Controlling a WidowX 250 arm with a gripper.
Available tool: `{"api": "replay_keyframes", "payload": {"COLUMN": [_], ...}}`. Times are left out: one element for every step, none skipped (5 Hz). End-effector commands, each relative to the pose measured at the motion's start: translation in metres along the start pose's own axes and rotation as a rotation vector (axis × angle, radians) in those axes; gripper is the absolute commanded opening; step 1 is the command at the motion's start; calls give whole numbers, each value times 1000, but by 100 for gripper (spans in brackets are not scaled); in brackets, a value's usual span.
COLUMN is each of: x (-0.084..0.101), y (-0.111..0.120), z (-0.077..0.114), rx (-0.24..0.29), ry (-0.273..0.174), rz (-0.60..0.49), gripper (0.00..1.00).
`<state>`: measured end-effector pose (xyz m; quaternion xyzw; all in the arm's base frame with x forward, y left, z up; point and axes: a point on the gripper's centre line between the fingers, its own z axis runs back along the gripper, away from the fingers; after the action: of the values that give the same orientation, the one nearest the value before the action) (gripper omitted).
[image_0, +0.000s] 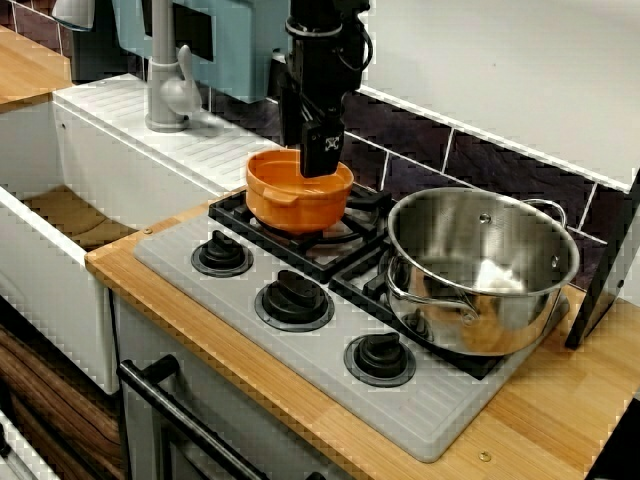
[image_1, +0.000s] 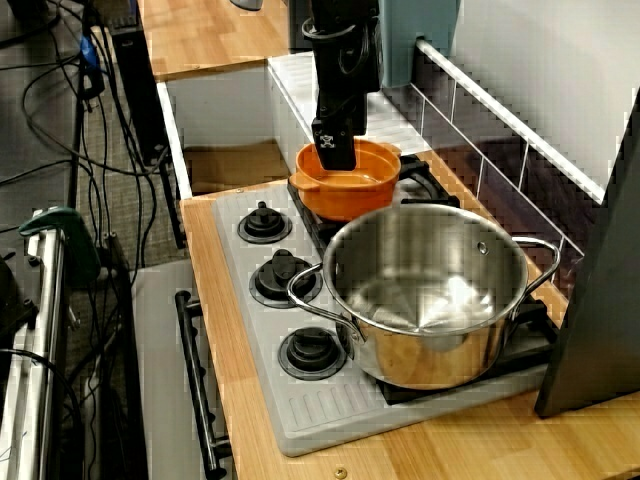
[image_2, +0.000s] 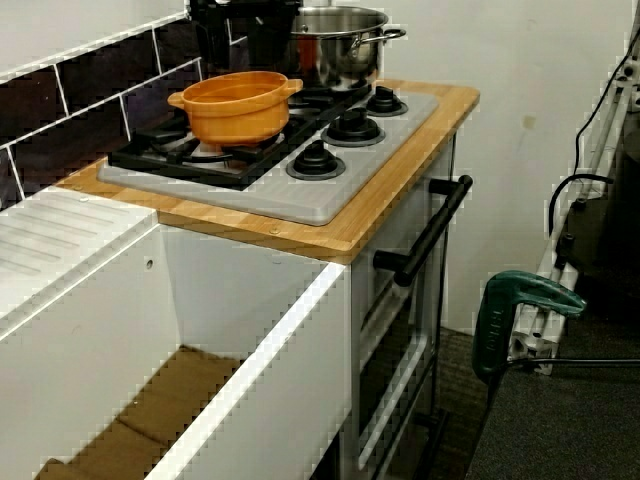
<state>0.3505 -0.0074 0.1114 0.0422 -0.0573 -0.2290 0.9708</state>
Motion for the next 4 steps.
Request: {"api": "replay_keyframes", "payload": {"x": [5, 6, 5, 3], "y": [-11, -16, -20, -21], "z": [25, 24, 24, 26], "rx": [36, 41, 49, 44], "ry": [-77, -84, -83, -94], "rz": [8, 11, 23, 37], "gripper": [100, 100, 100, 100]}}
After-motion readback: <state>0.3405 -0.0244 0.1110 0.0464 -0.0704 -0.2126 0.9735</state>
